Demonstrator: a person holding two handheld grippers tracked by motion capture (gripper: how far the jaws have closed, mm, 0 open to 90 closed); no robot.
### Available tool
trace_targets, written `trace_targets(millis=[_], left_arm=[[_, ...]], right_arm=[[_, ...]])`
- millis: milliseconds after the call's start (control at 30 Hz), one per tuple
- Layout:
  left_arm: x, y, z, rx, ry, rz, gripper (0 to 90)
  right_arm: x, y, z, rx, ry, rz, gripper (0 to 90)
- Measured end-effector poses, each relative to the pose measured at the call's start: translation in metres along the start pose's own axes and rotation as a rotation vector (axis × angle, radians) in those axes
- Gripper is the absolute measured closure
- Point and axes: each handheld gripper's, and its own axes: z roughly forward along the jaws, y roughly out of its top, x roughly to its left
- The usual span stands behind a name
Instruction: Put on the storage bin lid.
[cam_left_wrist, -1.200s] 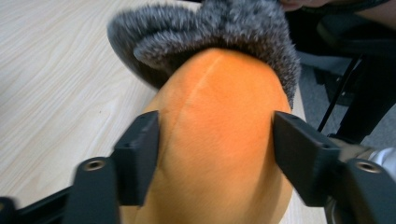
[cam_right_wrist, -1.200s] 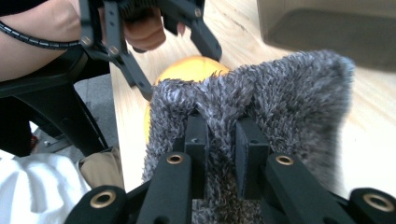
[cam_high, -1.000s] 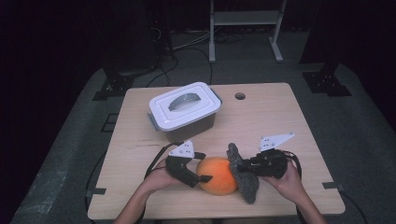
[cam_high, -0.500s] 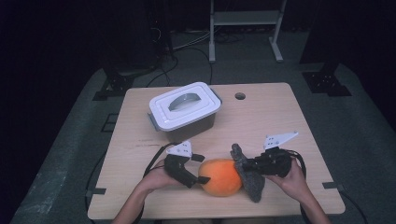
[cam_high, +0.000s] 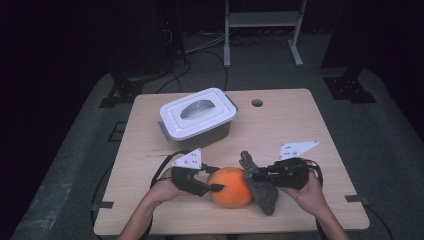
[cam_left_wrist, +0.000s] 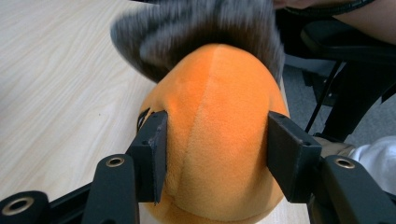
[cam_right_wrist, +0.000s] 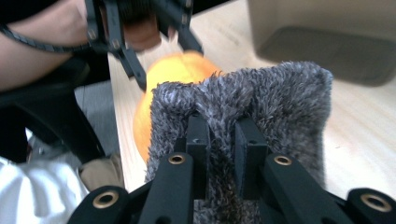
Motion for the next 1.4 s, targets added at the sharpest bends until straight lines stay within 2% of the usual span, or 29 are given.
trace_targets(millis=[67, 133, 167, 233, 267, 367, 433, 500, 567, 667, 767, 833, 867, 967, 1033, 1100, 1167, 1267, 1400], left_arm=[[0.0, -0.002, 0.001, 0.008, 0.002, -0.003, 44.1], [0.001, -0.002, 0.002, -0.007, -0.002, -0.014, 43.9], [0.001, -0.001, 0.002, -0.007, -0.001, -0.013, 43.8], [0.0, 0.0, 0.002, -0.008, -0.001, -0.007, 43.8], [0.0, 0.0, 0.002, -0.009, -0.002, -0.007, 43.8], [0.0, 0.0, 0.003, -0.015, -0.004, -0.009, 43.1], [0.0, 0.0, 0.003, -0.018, -0.007, -0.007, 41.1], [0.001, 0.0, 0.004, -0.017, -0.007, -0.015, 36.8], [0.002, -0.001, 0.004, -0.024, -0.013, -0.038, 29.0], [0.006, -0.004, 0.006, -0.012, 0.001, -0.069, 19.4], [0.011, -0.011, 0.011, 0.009, -0.017, -0.101, 16.0], [0.013, -0.016, 0.017, 0.012, -0.044, -0.113, 16.6], [0.013, -0.018, 0.018, 0.005, -0.07, -0.107, 21.8], [0.009, -0.015, 0.016, -0.012, -0.046, -0.083, 39.4], [0.008, -0.012, 0.01, -0.025, -0.037, -0.066, 44.9], [0.007, -0.008, 0.004, -0.04, -0.021, -0.053, 46.9], [0.005, -0.003, -0.001, -0.033, -0.007, -0.037, 47.4], [0.003, 0.0, -0.002, -0.025, -0.001, -0.027, 47.7], [0.003, -0.002, 0.0, -0.015, -0.004, -0.019, 47.0]], right_arm=[[-0.004, -0.006, 0.01, 0.039, 0.016, 0.015, 78.1], [-0.009, -0.01, 0.011, 0.049, 0.033, 0.042, 78.0], [-0.01, -0.01, 0.008, 0.057, 0.025, 0.052, 77.9], [-0.01, -0.009, 0.005, 0.101, -0.033, 0.025, 77.8], [-0.009, -0.008, 0.002, 0.106, -0.055, 0.017, 77.9], [-0.002, -0.002, -0.003, 0.038, -0.018, 0.01, 77.9], [0.003, 0.001, 0.002, 0.051, 0.003, -0.017, 77.8], [0.004, -0.001, 0.01, 0.087, 0.01, -0.025, 77.9], [0.001, -0.005, 0.012, 0.098, 0.025, -0.012, 77.8], [-0.005, -0.008, 0.008, 0.113, 0.004, -0.004, 77.8], [-0.013, -0.015, 0.003, 0.117, -0.007, 0.025, 77.7], [-0.017, -0.017, 0.0, 0.114, -0.01, 0.048, 77.7], [-0.019, -0.018, 0.0, 0.108, -0.003, 0.06, 77.7], [-0.021, -0.018, -0.002, 0.1, 0.0, 0.067, 78.1], [-0.018, -0.015, -0.006, 0.067, -0.008, 0.066, 78.4], [-0.015, -0.01, -0.012, 0.019, -0.015, 0.056, 78.5], [-0.009, -0.004, -0.013, -0.034, 0.014, 0.05, 78.5], [-0.001, 0.002, -0.006, -0.036, 0.025, 0.017, 78.4], [-0.001, -0.003, 0.01, 0.011, 0.039, 0.017, 77.8]])
